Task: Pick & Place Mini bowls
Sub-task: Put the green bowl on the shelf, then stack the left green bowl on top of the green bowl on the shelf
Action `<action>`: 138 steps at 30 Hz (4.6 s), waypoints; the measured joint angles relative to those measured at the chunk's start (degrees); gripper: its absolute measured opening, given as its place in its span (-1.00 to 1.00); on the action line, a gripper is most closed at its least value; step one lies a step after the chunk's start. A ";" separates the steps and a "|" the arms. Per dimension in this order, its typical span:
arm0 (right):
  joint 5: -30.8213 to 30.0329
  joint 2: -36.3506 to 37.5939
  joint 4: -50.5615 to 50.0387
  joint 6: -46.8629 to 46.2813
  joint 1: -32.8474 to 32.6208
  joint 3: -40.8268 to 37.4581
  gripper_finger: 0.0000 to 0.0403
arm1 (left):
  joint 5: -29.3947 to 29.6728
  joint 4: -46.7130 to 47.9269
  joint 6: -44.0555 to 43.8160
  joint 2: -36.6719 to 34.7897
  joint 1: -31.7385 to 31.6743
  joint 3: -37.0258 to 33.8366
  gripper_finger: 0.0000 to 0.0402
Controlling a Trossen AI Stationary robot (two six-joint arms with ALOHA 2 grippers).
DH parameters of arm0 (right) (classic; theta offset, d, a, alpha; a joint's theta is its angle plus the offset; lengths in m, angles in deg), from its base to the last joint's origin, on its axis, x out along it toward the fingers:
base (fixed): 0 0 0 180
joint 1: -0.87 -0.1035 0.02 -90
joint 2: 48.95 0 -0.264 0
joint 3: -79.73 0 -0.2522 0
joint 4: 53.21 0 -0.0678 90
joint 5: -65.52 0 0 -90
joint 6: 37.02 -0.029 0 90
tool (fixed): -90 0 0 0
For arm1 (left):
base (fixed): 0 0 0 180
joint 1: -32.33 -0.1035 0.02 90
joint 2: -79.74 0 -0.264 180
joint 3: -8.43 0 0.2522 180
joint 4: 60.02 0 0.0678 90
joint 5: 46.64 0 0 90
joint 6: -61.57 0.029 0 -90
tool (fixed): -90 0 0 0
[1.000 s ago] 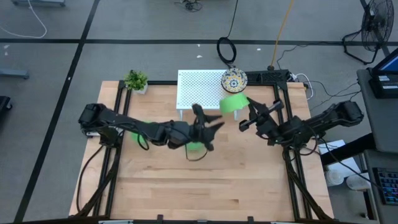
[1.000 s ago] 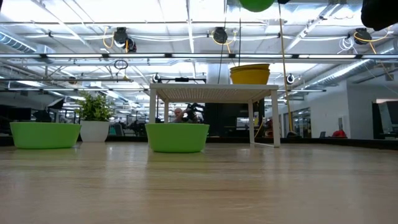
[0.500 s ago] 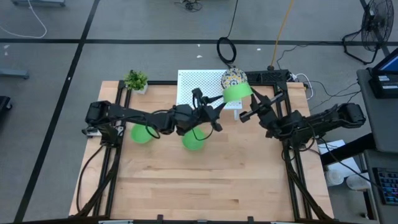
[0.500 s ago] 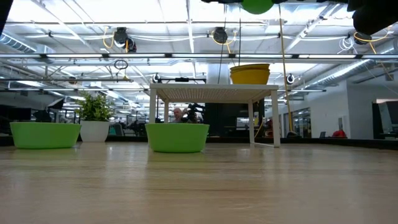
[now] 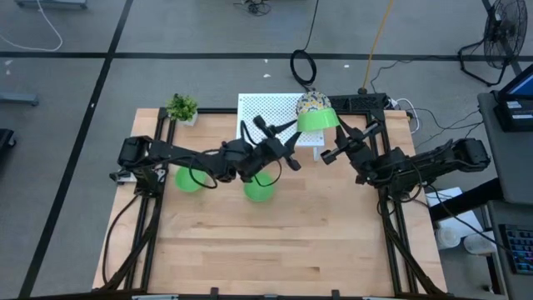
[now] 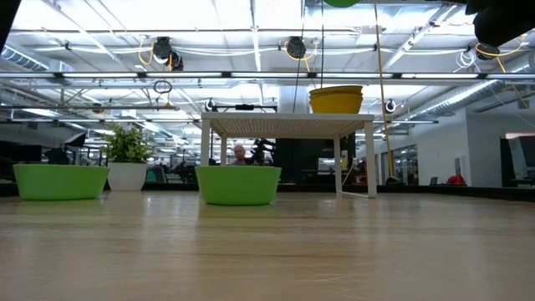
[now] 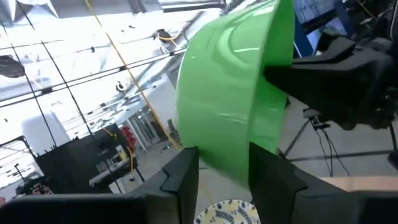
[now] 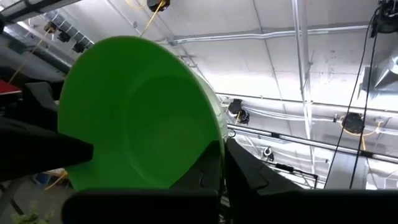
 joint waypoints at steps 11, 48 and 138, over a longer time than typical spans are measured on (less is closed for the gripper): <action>-0.78 0.02 -4.85 -6.72 0.02 0.00 -1.00 | 0.82 -2.00 -0.14 0.00 -1.50 0.02 -0.49; -17.89 5.34 -21.06 -14.52 -12.80 0.27 0.38 | 38.25 10.95 25.03 -18.71 -1.45 2.07 -0.99; -20.96 5.77 -22.37 -14.52 -11.17 0.28 0.36 | -46.97 86.79 -46.69 -26.21 -35.65 4.22 -0.02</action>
